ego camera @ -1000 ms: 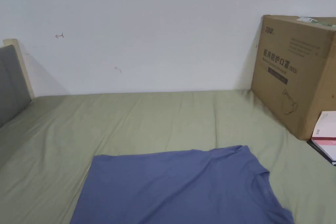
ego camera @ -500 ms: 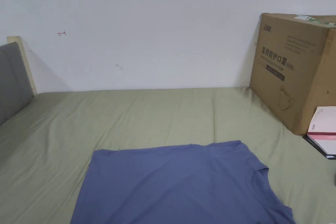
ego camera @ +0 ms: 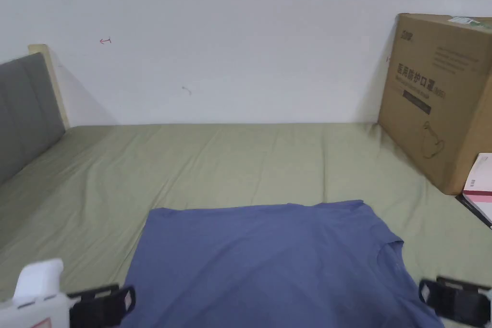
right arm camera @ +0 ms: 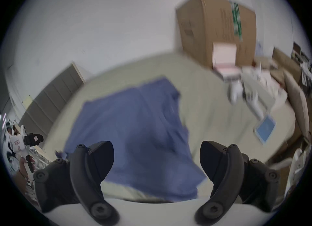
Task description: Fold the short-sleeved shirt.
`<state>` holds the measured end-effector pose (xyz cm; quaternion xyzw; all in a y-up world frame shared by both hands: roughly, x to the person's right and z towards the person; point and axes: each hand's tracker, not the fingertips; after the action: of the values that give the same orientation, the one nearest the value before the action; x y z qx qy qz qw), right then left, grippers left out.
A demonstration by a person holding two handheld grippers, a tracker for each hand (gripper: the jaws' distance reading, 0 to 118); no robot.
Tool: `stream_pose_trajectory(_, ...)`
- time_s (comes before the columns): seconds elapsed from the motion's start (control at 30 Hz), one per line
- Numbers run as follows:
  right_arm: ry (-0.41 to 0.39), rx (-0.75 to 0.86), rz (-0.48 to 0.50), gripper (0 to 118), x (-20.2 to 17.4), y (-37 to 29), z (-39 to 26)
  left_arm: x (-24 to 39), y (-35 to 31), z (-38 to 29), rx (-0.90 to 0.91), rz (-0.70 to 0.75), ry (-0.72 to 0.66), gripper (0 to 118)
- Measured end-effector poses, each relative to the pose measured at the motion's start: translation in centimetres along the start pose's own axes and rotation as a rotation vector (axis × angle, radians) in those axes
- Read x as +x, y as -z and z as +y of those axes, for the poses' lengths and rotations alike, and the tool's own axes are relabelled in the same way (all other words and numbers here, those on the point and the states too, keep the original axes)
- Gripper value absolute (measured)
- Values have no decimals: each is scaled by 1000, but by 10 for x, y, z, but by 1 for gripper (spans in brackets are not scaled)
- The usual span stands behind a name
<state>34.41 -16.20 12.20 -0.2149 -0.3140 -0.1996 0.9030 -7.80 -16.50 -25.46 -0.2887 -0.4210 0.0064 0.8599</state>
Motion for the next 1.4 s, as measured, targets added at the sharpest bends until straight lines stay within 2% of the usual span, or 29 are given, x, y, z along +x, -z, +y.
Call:
stream_pose_trajectory(0.1, -39, 269, 93, 100, -44, -22, 12, 33, -20, 14, 241, 13, 50, 98)
stream_pose_trajectory(0.13, -51, 359, 115, 90, -56, -28, 14, 43, -27, 15, 329, 6, 69, 89)
stream_pose_trajectory(0.17, -45, 415, 112, 74, -65, -30, 14, 52, -33, 15, 389, 7, 83, 78)
stream_pose_trajectory(0.2, -37, 455, 117, 49, -74, -32, 16, 53, -32, 17, 434, 3, 93, 61)
stream_pose_trajectory(0.23, -21, 473, 115, 11, -73, -26, 17, 60, -35, 18, 462, 0, 102, 29)
stream_pose_trajectory(0.27, -13, 484, 111, 4, -78, -27, 19, 65, -38, 18, 471, -3, 108, 0)
stream_pose_trajectory(0.33, 9, 506, 111, 0, -84, -29, 18, 76, -38, 18, 477, 30, 107, 0)
stream_pose_trajectory(0.37, 18, 482, 162, 0, -84, -25, 23, 78, -40, 17, 491, 13, 104, 0)
stream_pose_trajectory(0.43, -12, 476, 140, 0, -89, -23, 24, 76, -43, 19, 472, -23, 95, 0)
stream_pose_trajectory(0.6, -114, 510, 95, 0, -95, -25, 26, 79, -41, 36, 427, 35, 96, 0)
stream_pose_trajectory(0.67, -137, 474, 100, 0, -98, -23, 29, 66, -30, 55, 249, 55, 72, 0)
stream_pose_trajectory(0.77, -138, 392, 165, 0, -96, -14, 28, 36, 18, 73, -209, 83, 13, 0)
stream_pose_trajectory(0.83, -156, 339, 137, 0, -95, -3, 21, 4, 52, 61, -509, 62, -59, 0)
stream_pose_trajectory(0.9, -166, 273, 145, 0, -91, 6, 16, -15, 77, 36, -622, 22, -94, 3)
stream_pose_trajectory(0.93, -160, 249, 146, 0, -90, 10, 13, -24, 85, 24, -672, 47, -104, 33)
stream_pose_trajectory(0.97, -158, 232, 147, 0, -88, 12, 11, -31, 91, 14, -688, 75, -101, 75)
stream_pose_trajectory(1.0, -155, 219, 152, 0, -86, 13, 7, -42, 104, -3, -710, 101, -88, 109)
stream_pose_trajectory(1.03, -153, 206, 156, 0, -85, 14, 5, -45, 109, -13, -726, 122, -76, 118)
stream_pose_trajectory(1.17, -146, 157, 136, 0, -77, 16, -5, -48, 124, -39, -691, 152, -45, 114)
stream_pose_trajectory(1.2, -142, 140, 130, 0, -74, 17, -7, -47, 129, -46, -696, 159, -29, 110)
stream_pose_trajectory(1.23, -139, 127, 125, 0, -70, 17, -9, -47, 135, -53, -726, 156, -26, 98)
stream_pose_trajectory(1.27, -139, 117, 117, 0, -67, 17, -11, -48, 136, -62, -769, 132, -31, 96)
stream_pose_trajectory(1.3, -141, 110, 102, 0, -62, 15, -13, -42, 136, -68, -768, 197, 36, 95)
stream_pose_trajectory(1.33, -142, 109, 86, 0, -57, 14, -14, -35, 129, -66, -686, 166, 72, 91)
stream_pose_trajectory(1.37, -138, 108, 79, 0, -52, 12, -16, -31, 128, -65, -673, 175, 82, 84)
stream_pose_trajectory(1.4, -133, 106, 70, 0, -46, 10, -17, -36, 123, -68, -673, 175, 70, 72)
